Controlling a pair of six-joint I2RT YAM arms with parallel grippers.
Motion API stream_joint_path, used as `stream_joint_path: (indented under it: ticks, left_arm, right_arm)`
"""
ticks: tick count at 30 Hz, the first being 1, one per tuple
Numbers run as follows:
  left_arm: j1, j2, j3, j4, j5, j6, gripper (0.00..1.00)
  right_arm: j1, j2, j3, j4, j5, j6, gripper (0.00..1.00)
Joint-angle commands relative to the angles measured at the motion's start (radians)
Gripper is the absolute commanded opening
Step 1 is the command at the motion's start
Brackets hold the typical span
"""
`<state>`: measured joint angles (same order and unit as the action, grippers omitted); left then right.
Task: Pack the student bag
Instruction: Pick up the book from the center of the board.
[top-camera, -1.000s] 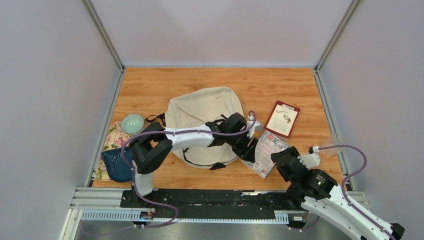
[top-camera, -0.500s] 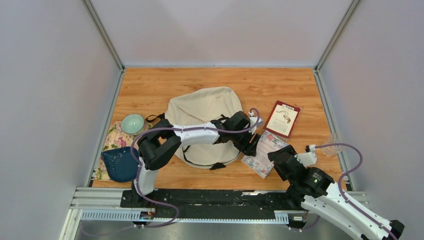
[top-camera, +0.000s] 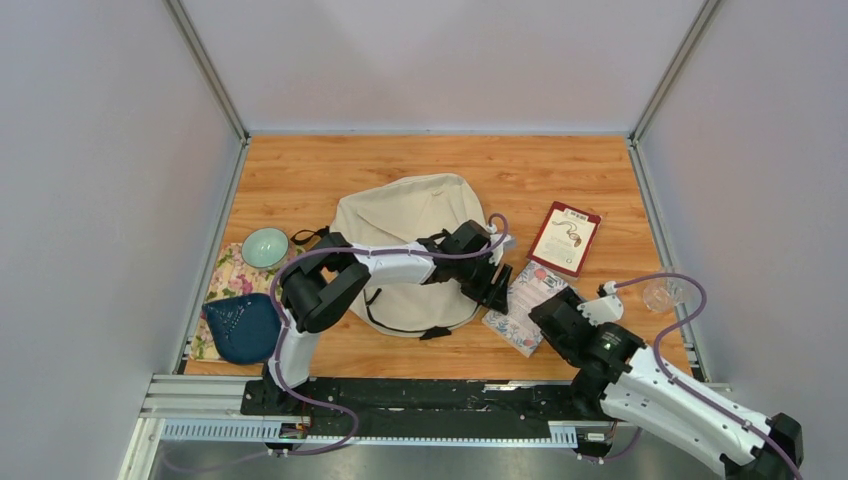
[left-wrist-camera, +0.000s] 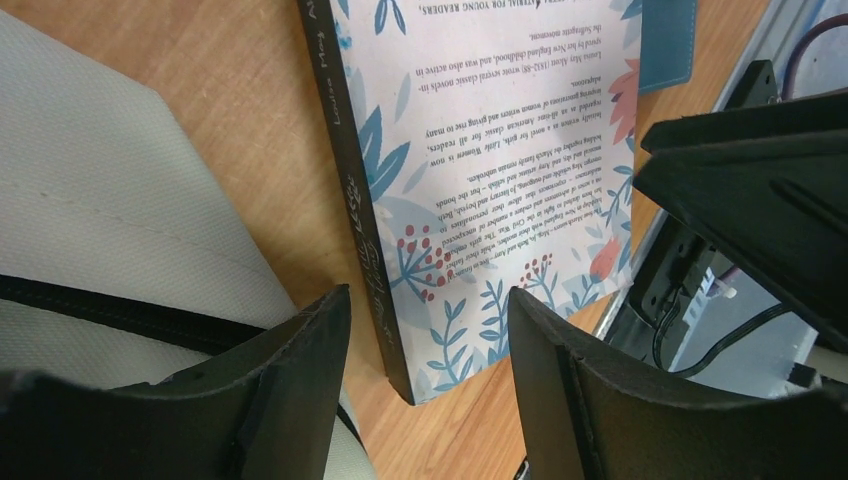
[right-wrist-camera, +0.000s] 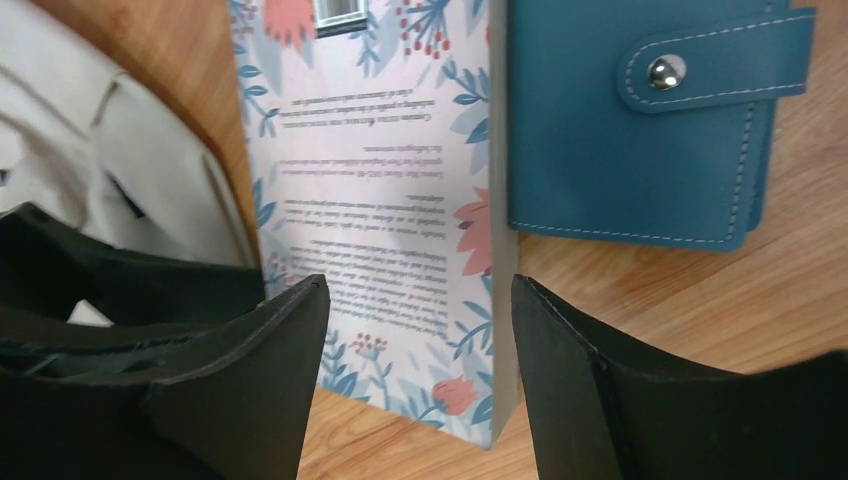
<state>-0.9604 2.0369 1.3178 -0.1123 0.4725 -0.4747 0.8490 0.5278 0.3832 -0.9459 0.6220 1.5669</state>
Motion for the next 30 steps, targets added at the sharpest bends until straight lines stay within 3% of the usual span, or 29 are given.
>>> stream_joint_path:
  ticks: [1, 6, 12, 16, 30]
  left_arm:
    - [0.002, -0.01, -0.032, 0.045, 0.055, -0.036, 0.67]
    - [0.005, -0.017, -0.043, 0.051, 0.061, -0.044, 0.66]
    - [0.006, -0.012, -0.042, 0.074, 0.1, -0.062, 0.65]
    - [0.006, -0.011, -0.038, 0.082, 0.123, -0.07, 0.64]
    - [0.006, -0.007, -0.037, 0.085, 0.163, -0.076, 0.57]
  right_arm:
    - [-0.018, 0.098, 0.034, 0.067, 0.051, -0.045, 0.7]
    - [-0.036, 0.135, -0.003, 0.127, 0.001, -0.047, 0.7]
    - [-0.142, 0.035, -0.154, 0.315, -0.16, -0.077, 0.65]
    - [-0.172, -0.008, -0.179, 0.332, -0.192, -0.091, 0.63]
    - [-0.172, -0.058, -0.049, 0.314, -0.186, -0.226, 0.29]
